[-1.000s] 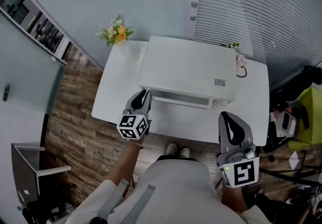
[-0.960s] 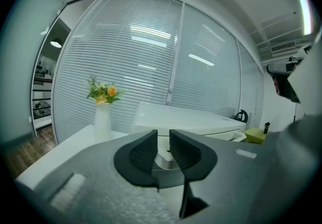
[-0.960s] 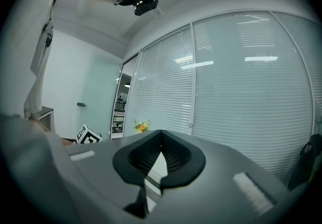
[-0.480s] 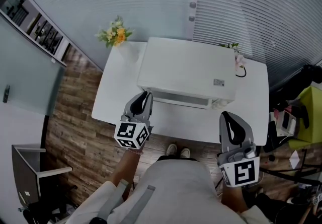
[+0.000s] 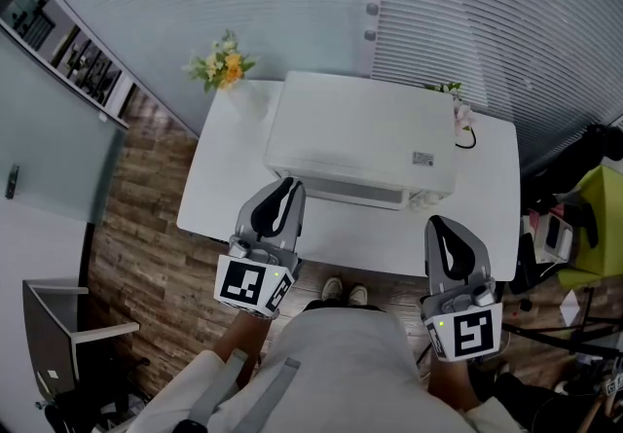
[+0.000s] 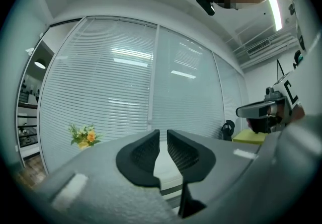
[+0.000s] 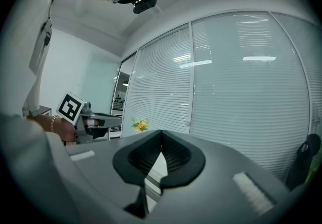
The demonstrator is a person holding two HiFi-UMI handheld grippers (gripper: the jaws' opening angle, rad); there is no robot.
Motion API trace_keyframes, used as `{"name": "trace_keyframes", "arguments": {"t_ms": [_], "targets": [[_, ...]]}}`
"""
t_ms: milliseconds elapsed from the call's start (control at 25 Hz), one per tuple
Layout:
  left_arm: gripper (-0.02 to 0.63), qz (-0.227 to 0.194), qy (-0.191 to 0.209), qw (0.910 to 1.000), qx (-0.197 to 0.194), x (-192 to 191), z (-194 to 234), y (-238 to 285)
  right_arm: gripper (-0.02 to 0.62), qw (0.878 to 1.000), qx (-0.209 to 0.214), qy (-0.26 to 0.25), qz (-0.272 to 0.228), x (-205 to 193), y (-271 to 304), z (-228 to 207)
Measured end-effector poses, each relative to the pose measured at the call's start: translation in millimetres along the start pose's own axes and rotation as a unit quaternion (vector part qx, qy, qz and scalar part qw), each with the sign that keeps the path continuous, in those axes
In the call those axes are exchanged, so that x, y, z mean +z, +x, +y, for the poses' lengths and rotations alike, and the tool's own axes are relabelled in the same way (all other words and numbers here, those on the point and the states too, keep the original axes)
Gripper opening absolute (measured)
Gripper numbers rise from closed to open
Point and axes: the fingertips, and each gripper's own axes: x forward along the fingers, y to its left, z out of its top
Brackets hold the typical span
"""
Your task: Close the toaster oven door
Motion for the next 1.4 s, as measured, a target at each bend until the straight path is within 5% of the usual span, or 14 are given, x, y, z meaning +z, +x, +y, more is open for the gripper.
{"name": "trace_keyframes", "arguments": {"t_ms": [480, 1400], "targets": [[0.041, -0.029, 0.004, 0.9992, -0.025, 34.9, -34.4, -10.1, 0.003, 1.0, 0.0, -0.006, 0.002, 3.6, -3.7, 1.8], [0.041, -0.023, -0.001, 0.999, -0.04, 33.8, -47.6, -11.0, 0.003, 1.0, 0.006, -0.018, 0.01, 1.8, -8.0, 2.8]]}}
